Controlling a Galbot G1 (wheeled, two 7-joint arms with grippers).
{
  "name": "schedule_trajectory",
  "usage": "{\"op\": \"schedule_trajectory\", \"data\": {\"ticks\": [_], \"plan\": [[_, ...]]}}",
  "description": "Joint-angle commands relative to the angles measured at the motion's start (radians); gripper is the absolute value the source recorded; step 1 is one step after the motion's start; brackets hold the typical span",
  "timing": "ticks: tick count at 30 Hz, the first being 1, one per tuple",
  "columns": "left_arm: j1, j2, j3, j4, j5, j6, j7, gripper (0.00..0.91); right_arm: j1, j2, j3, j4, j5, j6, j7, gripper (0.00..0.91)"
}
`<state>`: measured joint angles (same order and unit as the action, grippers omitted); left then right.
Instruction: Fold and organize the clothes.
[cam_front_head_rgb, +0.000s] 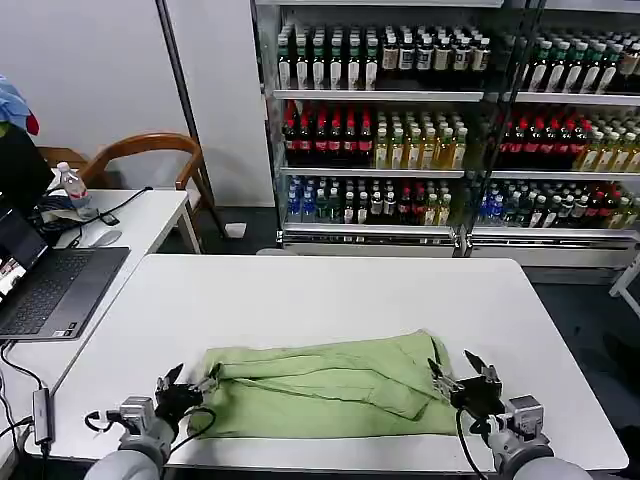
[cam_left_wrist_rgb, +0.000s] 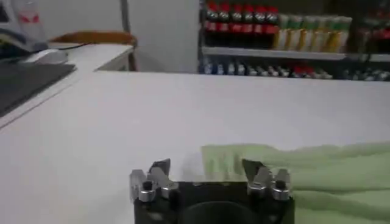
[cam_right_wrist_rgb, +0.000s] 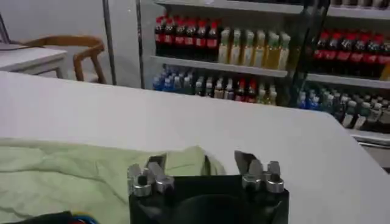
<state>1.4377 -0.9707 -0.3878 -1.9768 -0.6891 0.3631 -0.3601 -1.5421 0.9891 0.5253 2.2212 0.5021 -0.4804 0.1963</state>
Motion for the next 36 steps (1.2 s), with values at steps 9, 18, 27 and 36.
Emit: {"op": "schedule_trajectory", "data": {"ticks": [9,18,27,36], "plan": [[-0.002,-0.028,0.116,-0.005,-0.016,0.042,-0.145,0.04,0.001,0.022,-0.007,-0.017,-0.047,0.007,-0.004,0.907],[-0.007,-0.045,0.144,-0.029,0.012,0.025,-0.114,0.04,0.006,0.025,-0.025,-0.03,-0.064,0.007,-0.005,0.907],[-0.009,-0.055,0.068,-0.051,0.051,0.038,-0.083,0.03,0.007,0.022,-0.027,-0.039,-0.072,0.01,-0.004,0.907],[0.069,0.084,-0.377,-0.06,-0.094,0.175,-0.023,0.03,0.025,0.019,-0.025,-0.044,-0.073,0.017,-0.005,0.907]]}}
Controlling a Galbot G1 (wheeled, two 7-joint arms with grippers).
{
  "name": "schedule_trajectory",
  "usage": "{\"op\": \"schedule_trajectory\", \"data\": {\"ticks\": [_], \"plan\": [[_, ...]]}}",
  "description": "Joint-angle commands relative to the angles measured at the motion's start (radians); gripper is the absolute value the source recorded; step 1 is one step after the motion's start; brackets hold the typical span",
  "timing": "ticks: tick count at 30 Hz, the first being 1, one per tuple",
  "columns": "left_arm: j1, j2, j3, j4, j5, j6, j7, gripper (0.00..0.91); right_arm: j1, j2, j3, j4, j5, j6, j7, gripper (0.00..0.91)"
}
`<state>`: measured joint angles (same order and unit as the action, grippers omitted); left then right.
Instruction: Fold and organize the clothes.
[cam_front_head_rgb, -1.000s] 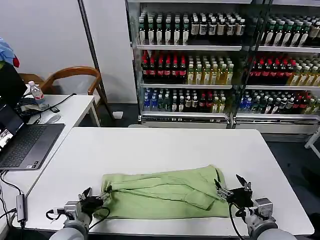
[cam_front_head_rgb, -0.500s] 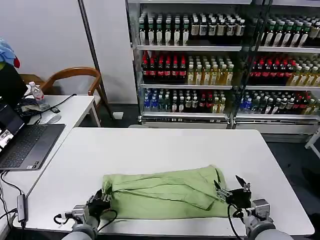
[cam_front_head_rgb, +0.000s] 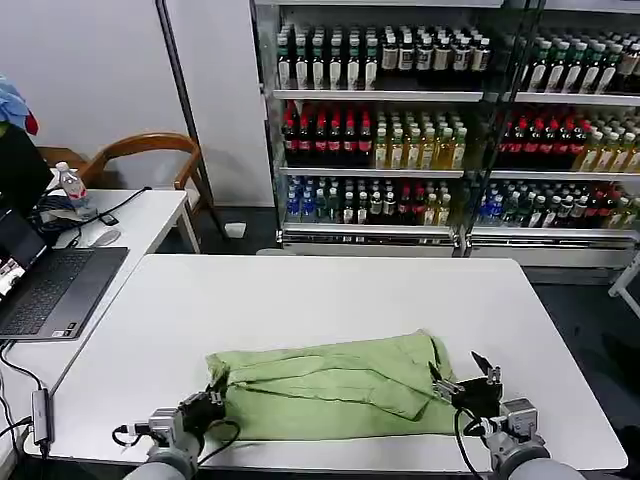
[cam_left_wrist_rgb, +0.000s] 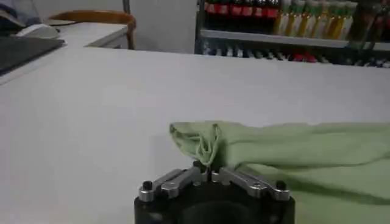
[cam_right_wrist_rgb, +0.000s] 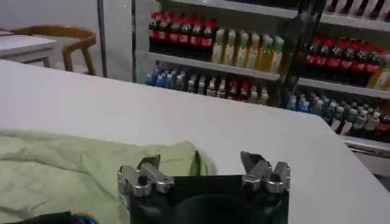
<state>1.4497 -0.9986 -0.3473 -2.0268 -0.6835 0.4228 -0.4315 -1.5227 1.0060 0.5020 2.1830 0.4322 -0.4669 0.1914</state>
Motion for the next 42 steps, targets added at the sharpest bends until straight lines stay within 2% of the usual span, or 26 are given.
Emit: {"op": "schedule_trajectory", "data": {"ticks": [1,6,11,15,19,26,31,42], "plan": [[0.069,0.127,-0.458,-0.001,-0.106,0.133,0.067,0.03,0.007,0.003,-0.002,-0.006,-0.003,0.004,0.0,0.907],[0.095,0.174,-0.628,0.015,-0.108,0.156,0.115,0.04,0.022,0.006,-0.001,-0.015,-0.008,0.012,-0.001,0.907],[0.083,0.166,-0.635,-0.063,-0.14,0.155,0.106,0.04,0.018,0.007,0.012,-0.016,-0.011,0.015,-0.001,0.907],[0.067,0.093,-0.479,-0.189,-0.126,0.155,0.088,0.04,-0.003,0.005,0.046,0.001,-0.012,0.012,0.0,0.907],[0.042,0.008,-0.231,-0.291,-0.031,0.154,0.094,0.04,-0.023,-0.005,0.099,0.032,-0.009,0.006,0.0,0.907],[-0.033,-0.121,0.104,-0.258,0.156,0.115,0.131,0.04,-0.047,-0.036,0.2,0.077,0.033,0.006,-0.026,0.907],[-0.129,-0.16,0.182,-0.175,0.166,0.081,0.143,0.04,-0.065,-0.042,0.267,0.095,0.058,0.018,-0.044,0.907],[-0.272,-0.197,0.249,-0.027,0.149,0.056,0.187,0.04,-0.087,-0.052,0.291,0.1,0.049,0.015,-0.043,0.907]]}}
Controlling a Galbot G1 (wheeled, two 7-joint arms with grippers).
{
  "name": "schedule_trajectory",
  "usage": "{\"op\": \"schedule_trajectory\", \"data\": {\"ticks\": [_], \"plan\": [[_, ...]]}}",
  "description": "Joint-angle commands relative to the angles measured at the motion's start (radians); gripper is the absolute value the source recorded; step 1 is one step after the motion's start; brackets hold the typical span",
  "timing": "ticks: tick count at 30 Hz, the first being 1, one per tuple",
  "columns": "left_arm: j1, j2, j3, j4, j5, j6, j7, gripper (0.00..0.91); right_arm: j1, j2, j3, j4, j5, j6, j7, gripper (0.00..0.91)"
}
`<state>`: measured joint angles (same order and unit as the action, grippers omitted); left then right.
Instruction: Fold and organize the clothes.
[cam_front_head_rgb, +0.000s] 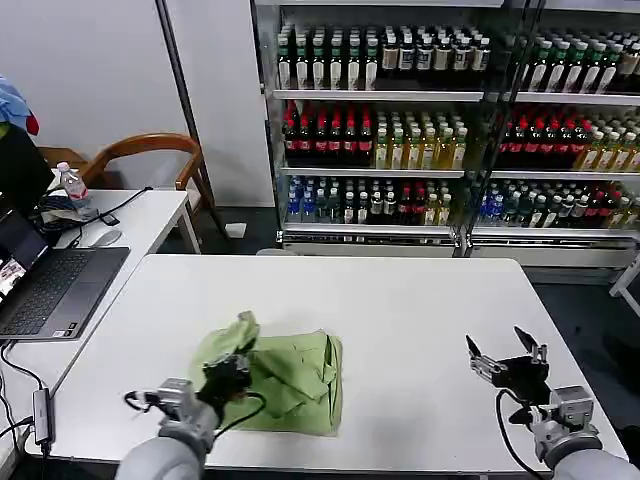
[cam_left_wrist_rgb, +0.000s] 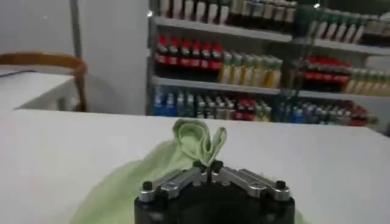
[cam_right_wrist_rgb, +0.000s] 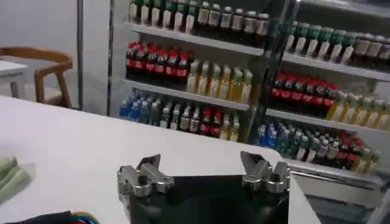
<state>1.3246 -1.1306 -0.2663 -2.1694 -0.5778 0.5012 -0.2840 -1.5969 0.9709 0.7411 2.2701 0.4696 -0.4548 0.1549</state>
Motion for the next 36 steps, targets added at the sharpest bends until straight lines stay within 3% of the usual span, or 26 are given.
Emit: {"op": "schedule_trajectory", "data": {"ticks": [1,10,11,13,17,25,32,36], "plan": [[-0.147,-0.066,0.171,0.116,0.04,-0.018,0.038,0.04,-0.01,-0.018,0.052,0.011,0.012,0.003,-0.006,0.907],[-0.113,-0.064,0.201,0.101,0.045,0.075,0.019,0.05,0.005,-0.011,0.028,0.0,0.005,0.003,-0.006,0.907],[-0.115,-0.064,0.205,0.101,0.045,0.075,0.02,0.907,0.007,-0.013,0.027,-0.001,0.005,0.003,-0.006,0.907],[-0.123,-0.073,0.212,0.112,0.05,0.066,0.019,0.907,0.008,-0.013,0.025,-0.003,0.005,0.003,-0.006,0.907],[-0.15,-0.107,0.215,0.169,0.003,-0.056,0.022,0.907,0.005,-0.009,0.024,0.0,0.005,0.004,-0.008,0.907],[-0.142,-0.106,0.167,0.053,-0.052,-0.109,0.034,0.907,0.017,-0.013,0.017,-0.005,0.005,0.006,-0.014,0.907],[-0.048,0.07,-0.132,0.032,-0.039,-0.127,0.036,0.907,0.058,-0.006,-0.031,-0.022,-0.007,0.021,-0.021,0.907],[0.038,0.132,-0.269,0.134,-0.075,-0.06,-0.039,0.907,0.07,0.002,-0.053,-0.023,-0.017,0.029,-0.026,0.907]]}}
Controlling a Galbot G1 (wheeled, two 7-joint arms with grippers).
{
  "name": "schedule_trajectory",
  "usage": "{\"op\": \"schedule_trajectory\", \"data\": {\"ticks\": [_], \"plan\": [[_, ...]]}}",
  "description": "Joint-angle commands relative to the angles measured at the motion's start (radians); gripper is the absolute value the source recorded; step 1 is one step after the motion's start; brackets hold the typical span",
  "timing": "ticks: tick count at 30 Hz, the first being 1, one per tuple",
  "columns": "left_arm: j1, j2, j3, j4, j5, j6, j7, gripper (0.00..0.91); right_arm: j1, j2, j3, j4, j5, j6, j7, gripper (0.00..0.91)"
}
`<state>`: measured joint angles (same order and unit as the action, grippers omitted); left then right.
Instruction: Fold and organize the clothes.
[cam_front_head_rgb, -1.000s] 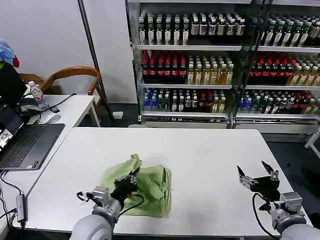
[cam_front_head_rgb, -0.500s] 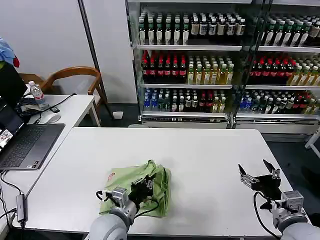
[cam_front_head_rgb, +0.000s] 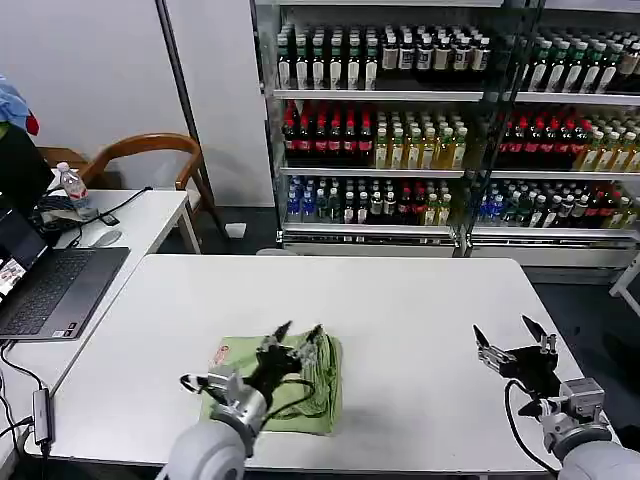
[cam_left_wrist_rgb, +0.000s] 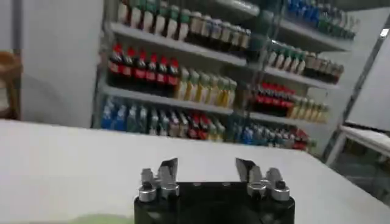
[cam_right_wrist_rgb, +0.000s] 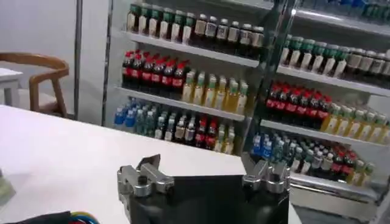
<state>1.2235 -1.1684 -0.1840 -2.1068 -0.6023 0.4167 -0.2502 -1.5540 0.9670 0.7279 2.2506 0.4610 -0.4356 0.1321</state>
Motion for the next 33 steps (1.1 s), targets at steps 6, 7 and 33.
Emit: {"op": "schedule_trajectory", "data": {"ticks": [6,7,33], "plan": [[0.206,0.139,-0.336,0.11,-0.013,0.093,-0.094,0.907,0.033,0.015,-0.049,-0.006,-0.022,0.02,-0.006,0.907],[0.216,0.126,-0.322,0.111,0.01,0.094,-0.092,0.907,0.031,0.016,-0.048,-0.005,-0.024,0.021,-0.006,0.907],[0.206,0.044,-0.178,0.153,0.007,0.004,-0.082,0.04,0.006,0.022,-0.032,0.016,-0.033,0.022,-0.006,0.907]]}}
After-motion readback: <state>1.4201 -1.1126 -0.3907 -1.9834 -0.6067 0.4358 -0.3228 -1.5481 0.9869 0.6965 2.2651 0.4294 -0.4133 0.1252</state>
